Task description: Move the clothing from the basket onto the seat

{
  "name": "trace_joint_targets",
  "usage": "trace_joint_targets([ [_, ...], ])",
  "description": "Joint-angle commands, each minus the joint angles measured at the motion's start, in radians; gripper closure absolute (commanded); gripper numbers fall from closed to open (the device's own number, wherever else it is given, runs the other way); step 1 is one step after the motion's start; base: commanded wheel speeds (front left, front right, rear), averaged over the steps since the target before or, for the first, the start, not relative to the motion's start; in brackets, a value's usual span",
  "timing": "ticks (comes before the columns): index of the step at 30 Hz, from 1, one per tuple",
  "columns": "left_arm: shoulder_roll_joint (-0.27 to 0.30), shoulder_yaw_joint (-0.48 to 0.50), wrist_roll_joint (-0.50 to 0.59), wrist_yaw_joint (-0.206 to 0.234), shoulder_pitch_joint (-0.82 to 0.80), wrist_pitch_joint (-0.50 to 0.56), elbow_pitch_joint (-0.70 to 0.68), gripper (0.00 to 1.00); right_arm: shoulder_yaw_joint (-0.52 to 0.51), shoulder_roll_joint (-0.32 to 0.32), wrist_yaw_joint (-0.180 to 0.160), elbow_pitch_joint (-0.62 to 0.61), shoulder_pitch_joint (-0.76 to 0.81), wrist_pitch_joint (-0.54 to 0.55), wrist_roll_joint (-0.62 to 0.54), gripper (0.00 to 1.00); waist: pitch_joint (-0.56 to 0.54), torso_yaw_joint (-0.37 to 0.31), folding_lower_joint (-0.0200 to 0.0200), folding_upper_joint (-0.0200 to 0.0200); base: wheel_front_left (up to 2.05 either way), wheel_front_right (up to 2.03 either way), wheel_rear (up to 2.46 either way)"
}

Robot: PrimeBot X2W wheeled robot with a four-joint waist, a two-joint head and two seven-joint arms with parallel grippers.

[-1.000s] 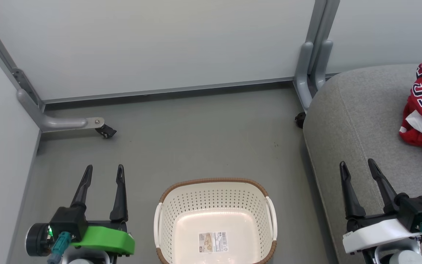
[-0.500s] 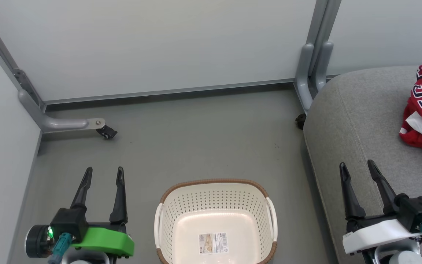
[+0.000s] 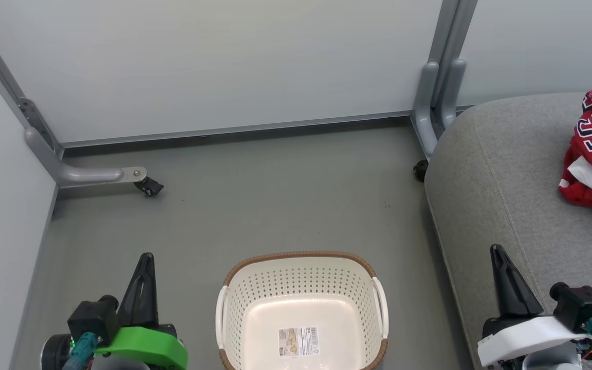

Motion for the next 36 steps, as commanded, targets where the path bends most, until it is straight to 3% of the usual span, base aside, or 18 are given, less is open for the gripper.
trace_joint_targets([
  [1,0.001,0.012,-0.051,-0.004,-0.018,0.01,-0.014,1.0,-0.006,-0.004,0.0,-0.01,-0.019,0.011,0.049,1.0,0.0,-0.002,0.0,0.0,0.0,0.0,0.0],
  [36,0.001,0.077,-0.619,-0.026,-0.051,0.151,-0.013,1.0,-0.04,-0.01,0.0,0.044,-0.075,0.156,0.592,1.0,0.006,-0.035,0.0,0.0,0.0,0.0,0.0],
])
